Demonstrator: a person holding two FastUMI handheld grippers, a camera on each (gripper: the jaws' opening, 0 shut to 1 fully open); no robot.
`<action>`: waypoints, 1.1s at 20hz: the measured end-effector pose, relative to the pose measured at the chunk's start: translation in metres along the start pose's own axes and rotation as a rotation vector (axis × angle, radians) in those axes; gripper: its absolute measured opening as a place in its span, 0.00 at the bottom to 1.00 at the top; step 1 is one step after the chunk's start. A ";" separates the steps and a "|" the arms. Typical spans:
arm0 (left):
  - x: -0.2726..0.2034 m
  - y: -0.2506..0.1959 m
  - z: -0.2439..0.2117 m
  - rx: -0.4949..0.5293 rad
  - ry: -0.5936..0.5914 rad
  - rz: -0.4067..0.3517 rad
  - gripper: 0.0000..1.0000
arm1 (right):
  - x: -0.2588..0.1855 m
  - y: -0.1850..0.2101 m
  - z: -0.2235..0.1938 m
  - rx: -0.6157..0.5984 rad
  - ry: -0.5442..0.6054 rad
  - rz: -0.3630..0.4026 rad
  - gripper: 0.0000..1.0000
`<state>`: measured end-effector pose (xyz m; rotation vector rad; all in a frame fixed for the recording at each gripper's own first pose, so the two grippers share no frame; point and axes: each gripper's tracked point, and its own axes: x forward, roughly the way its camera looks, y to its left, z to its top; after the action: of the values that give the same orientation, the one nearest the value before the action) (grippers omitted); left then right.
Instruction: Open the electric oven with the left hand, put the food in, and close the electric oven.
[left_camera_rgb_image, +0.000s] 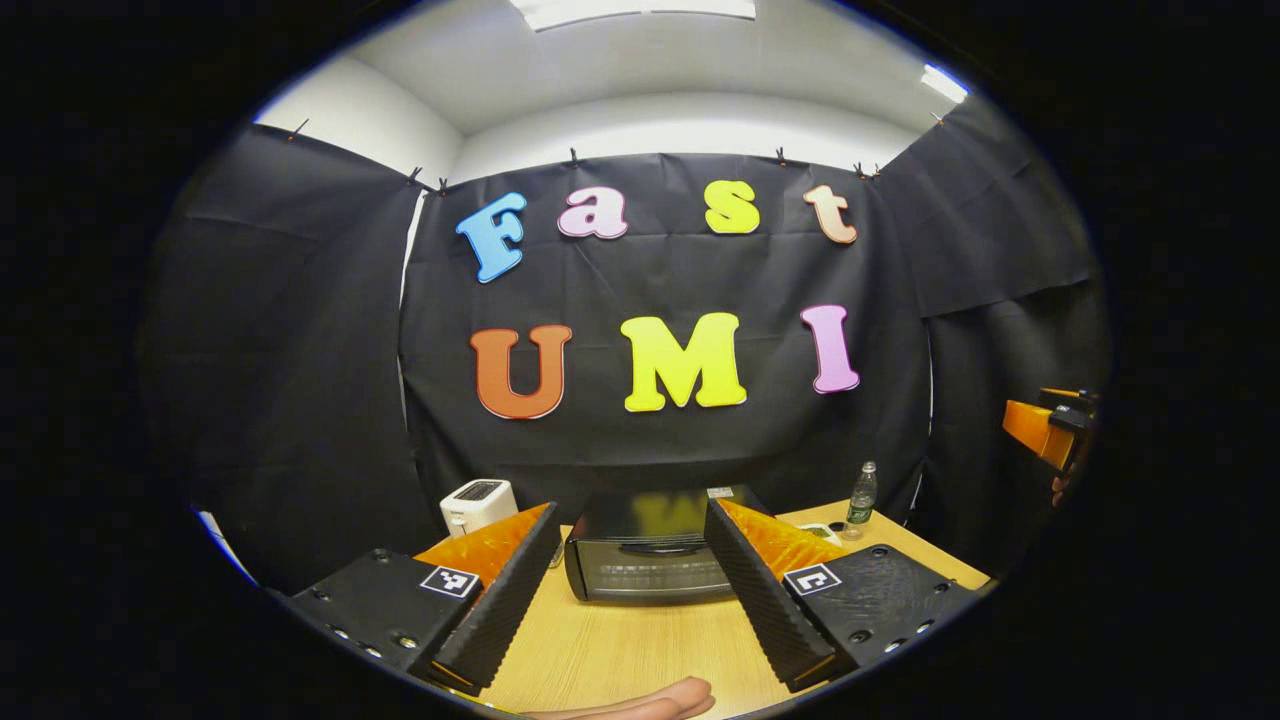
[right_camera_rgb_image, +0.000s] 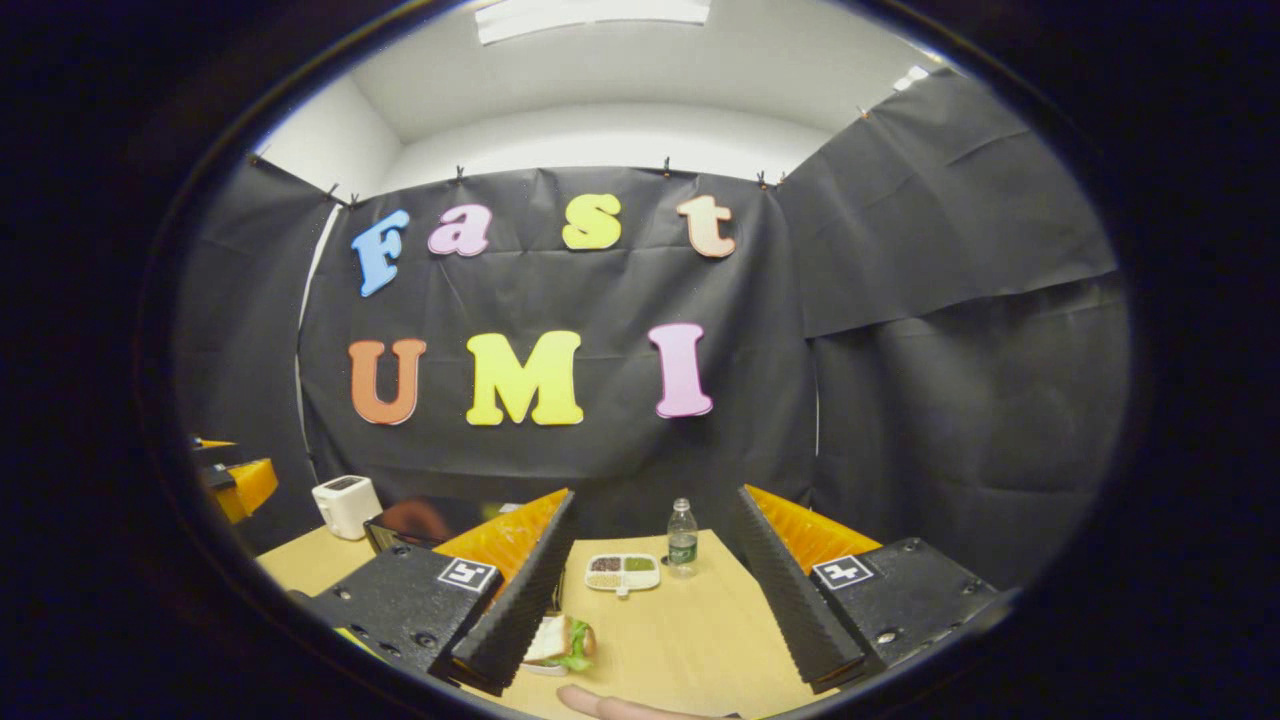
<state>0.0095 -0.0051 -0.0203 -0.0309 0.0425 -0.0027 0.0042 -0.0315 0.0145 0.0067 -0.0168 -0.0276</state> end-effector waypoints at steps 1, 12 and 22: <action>0.005 -0.001 -0.001 -0.001 0.003 -0.002 0.95 | 0.002 0.000 -0.001 0.004 0.001 0.002 1.00; 0.118 -0.016 -0.049 -0.023 0.201 -0.033 0.95 | 0.028 -0.008 0.018 0.008 -0.013 0.020 1.00; 0.208 -0.041 -0.132 0.009 0.430 -0.069 0.96 | 0.050 -0.012 0.022 0.022 0.002 0.025 1.00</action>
<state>0.2115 -0.0511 -0.1599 -0.0221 0.4716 -0.0789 0.0529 -0.0454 0.0371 0.0288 -0.0148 -0.0023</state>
